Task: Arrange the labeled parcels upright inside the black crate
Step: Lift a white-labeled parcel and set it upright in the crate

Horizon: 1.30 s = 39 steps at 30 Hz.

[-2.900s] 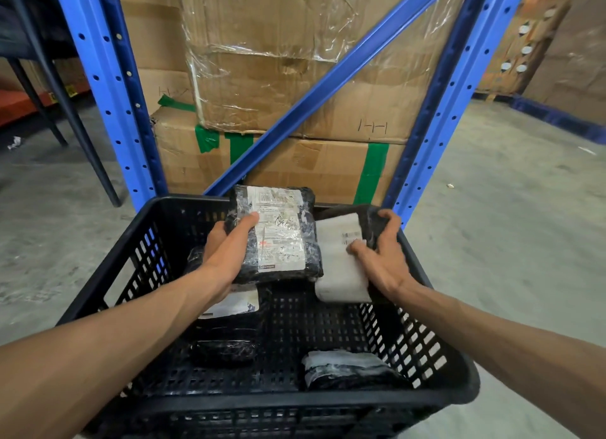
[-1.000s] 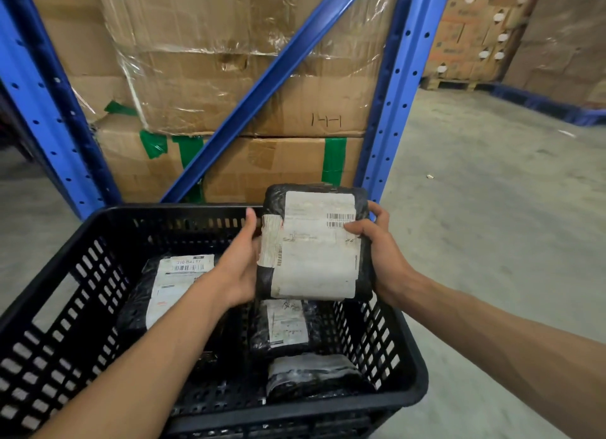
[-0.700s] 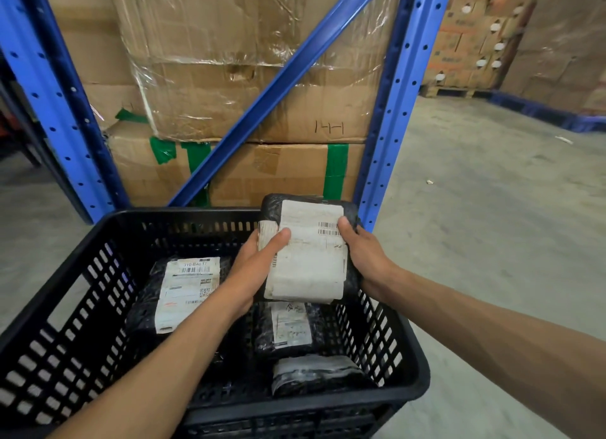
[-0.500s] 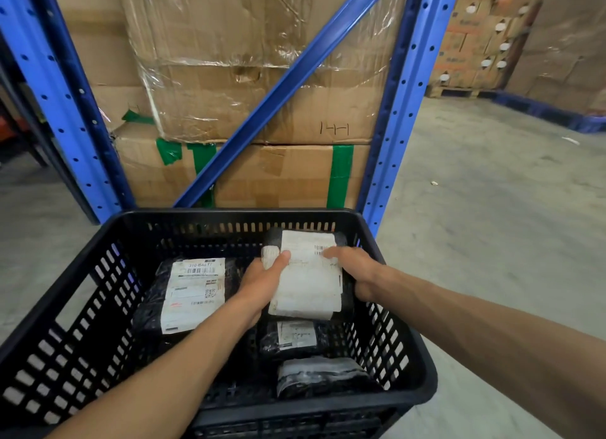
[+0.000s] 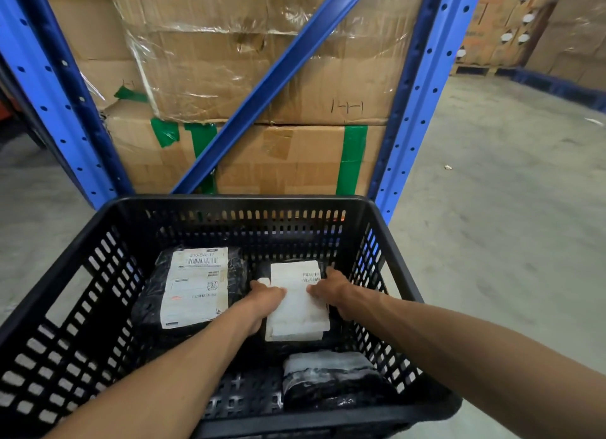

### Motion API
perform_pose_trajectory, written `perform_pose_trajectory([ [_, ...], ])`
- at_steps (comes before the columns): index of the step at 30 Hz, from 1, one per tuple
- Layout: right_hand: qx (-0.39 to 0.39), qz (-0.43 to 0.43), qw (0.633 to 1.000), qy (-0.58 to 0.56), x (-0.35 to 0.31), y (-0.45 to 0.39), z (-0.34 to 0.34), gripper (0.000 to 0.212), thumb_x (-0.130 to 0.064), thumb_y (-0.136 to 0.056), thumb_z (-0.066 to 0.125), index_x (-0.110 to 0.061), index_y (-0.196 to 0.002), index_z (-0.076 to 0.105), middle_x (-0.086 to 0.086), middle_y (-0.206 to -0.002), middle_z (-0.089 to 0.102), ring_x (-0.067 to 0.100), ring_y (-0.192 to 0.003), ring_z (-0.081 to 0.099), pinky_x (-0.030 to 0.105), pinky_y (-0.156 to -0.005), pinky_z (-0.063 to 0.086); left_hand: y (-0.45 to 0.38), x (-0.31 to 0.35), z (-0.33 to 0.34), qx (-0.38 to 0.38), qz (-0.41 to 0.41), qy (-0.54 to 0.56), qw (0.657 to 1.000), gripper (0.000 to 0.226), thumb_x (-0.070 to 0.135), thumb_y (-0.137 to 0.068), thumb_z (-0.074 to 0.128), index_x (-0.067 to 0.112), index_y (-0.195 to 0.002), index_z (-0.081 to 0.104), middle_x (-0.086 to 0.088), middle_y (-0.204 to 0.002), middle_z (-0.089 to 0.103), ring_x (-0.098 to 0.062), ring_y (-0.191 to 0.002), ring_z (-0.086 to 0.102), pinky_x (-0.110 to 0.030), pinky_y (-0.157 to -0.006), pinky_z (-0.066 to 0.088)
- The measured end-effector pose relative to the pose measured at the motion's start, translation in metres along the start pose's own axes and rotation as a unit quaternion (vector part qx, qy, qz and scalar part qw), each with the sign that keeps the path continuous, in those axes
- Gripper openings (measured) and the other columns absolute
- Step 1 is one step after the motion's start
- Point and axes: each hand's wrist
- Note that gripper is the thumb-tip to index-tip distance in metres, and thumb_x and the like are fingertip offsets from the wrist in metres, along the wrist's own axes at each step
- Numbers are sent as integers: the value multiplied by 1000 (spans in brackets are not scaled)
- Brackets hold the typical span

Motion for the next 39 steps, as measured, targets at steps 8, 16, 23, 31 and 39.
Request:
perform_pose_trajectory([
  [8, -5, 11, 1000, -9, 4, -2, 5, 71, -15, -103, 53, -11, -160, 12, 20, -151, 47, 33, -137, 50, 42, -113, 43, 0, -6, 0, -18, -29, 39, 999, 89, 27, -97, 54, 21, -159, -11, -10, -164, 21, -34, -147, 28, -46, -118, 30],
  [16, 12, 12, 999, -31, 10, 0, -3, 74, -21, -105, 51, -23, -163, 6, 14, -153, 49, 32, -135, 52, 43, -112, 45, 0, 2, -4, -38, 6, 27, 999, 72, 9, -94, 46, 22, -158, 16, -14, -158, 37, -35, -140, 40, -47, -116, 35],
  [23, -11, -7, 1000, 2, 10, 9, -3, 76, -16, -105, 49, -19, -163, 0, 15, -151, 50, 32, -134, 53, 40, -112, 45, 17, 11, -3, -48, -9, -54, 997, 83, 13, -101, 43, 24, -157, -17, -11, -165, 19, -32, -148, 26, -39, -120, 26],
  [31, 99, -137, 952, 255, 0, 26, -28, 32, -10, -97, 45, -7, -128, 38, 21, -122, 59, 33, -105, 63, 43, -91, 55, 43, 24, 0, -9, 44, -316, 948, 68, 15, -99, 39, 9, -157, 5, -19, -162, -1, -38, -147, 18, -42, -116, 26],
  [39, -289, 8, 808, 513, 8, 83, -43, 35, -18, -96, 56, 2, -124, 64, 13, -105, 66, 28, -91, 64, 36, -84, 55, 72, 33, -2, -151, 17, -492, 857, 39, 22, -100, 38, 3, -132, 50, -14, -127, 65, -30, -96, 66, -39, -81, 56],
])
Point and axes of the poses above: each hand's wrist, its own y-axis away from the middle knuckle, its own z-axis out of the palm, x = y × z
